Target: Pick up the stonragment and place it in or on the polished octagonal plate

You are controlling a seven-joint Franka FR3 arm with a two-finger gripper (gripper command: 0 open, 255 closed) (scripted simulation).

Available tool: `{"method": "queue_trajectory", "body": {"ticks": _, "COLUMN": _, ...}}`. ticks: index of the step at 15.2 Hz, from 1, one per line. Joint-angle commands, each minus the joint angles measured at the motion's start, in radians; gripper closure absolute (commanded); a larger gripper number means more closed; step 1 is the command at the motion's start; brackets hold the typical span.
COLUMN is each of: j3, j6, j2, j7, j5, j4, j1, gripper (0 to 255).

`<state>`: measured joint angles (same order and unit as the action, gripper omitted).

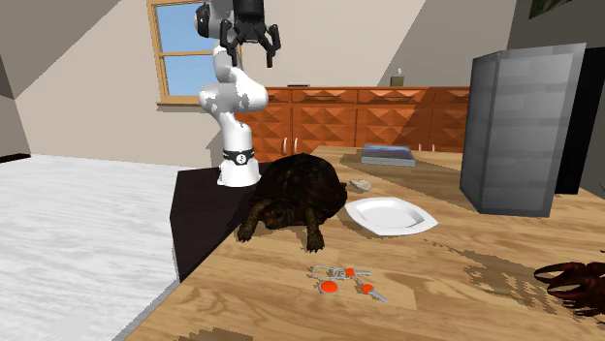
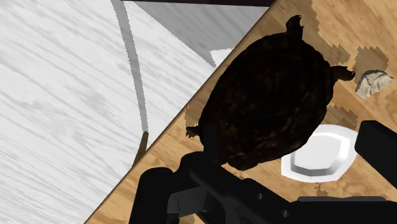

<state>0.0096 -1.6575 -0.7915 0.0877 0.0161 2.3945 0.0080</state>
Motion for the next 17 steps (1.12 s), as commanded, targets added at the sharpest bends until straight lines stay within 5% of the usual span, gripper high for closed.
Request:
{"method": "queue_trajectory", "body": {"ticks": 1, "j3": 0.0, "j6": 0.0, "j2": 0.0, "j7": 0.0, "j5": 0.0, "j4": 0.0, "j1": 0.0, "gripper": 0}}
{"method": "queue_trajectory", "body": {"ticks": 17, "j3": 0.296, "j6": -0.418, "j2": 0.262, "j7": -0.156, "j5": 0.056, "j4": 0.157, "j1": 0.138, "gripper": 0}}
